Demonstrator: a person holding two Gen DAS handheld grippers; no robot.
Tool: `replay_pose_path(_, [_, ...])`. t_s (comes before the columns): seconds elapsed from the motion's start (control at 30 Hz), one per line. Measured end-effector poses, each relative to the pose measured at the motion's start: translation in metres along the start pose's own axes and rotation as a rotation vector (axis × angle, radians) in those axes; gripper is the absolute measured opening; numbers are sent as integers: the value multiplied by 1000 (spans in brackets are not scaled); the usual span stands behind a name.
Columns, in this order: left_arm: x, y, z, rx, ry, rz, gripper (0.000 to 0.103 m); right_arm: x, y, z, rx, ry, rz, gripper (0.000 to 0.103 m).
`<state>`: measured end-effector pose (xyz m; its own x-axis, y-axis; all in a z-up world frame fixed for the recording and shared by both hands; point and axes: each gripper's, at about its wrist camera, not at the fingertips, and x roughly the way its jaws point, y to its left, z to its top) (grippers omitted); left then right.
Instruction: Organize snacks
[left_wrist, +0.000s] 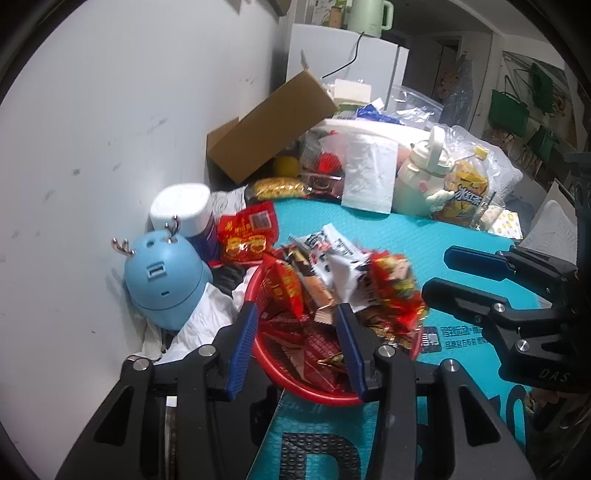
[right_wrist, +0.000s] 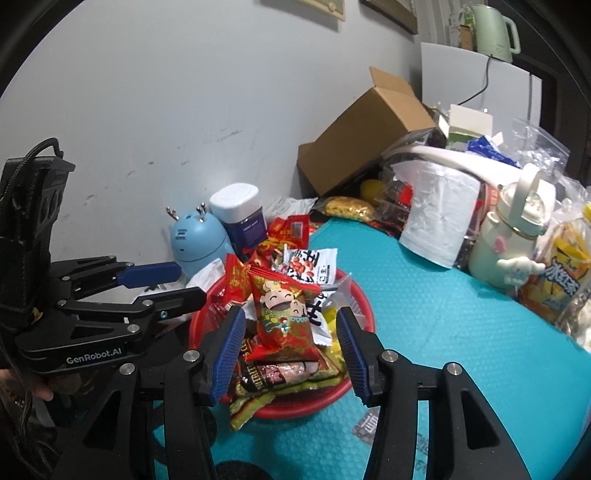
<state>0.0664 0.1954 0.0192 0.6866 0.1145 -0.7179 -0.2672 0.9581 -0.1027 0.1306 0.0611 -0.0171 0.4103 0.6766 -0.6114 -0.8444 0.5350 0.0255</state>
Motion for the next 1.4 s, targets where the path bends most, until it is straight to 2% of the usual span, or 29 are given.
replay_pose_path(0.3, [-43, -25, 4, 53, -85, 16, 43, -48, 8, -1, 0, -88, -29, 51])
replay_pose_path(0.63, [-91, -53, -9, 97, -169, 23, 43, -113, 24, -16, -6, -193, -80, 51])
replay_pose_path(0.67, [-95, -55, -10, 99, -175, 22, 44, -117, 25, -18, -4, -198, -84, 51])
replay_pose_path(0.77, [-105, -61, -15, 104, -198, 19, 67, -134, 29, -28, 1, -223, -104, 53])
replay_pose_path(0.83, [-115, -67, -20, 115, -226, 22, 69, -143, 31, -34, 9, -239, -115, 59])
replay_pose_path(0.97, [-126, -78, -29, 135, -232, 7, 69, -160, 36, -50, 25, -258, -139, 64])
replay_pose_path(1.03, [-130, -83, -34, 140, -231, 1, 69, -167, 38, -57, 33, -272, -153, 74])
replay_pose_path(1.07, [-131, -85, -37, 142, -232, 1, 69, -170, 38, -61, 39, -279, -158, 75])
replay_pose_path(1.4, [-136, -95, -72, 124, -211, 8, 69, -178, 38, -95, 82, -257, -183, 76])
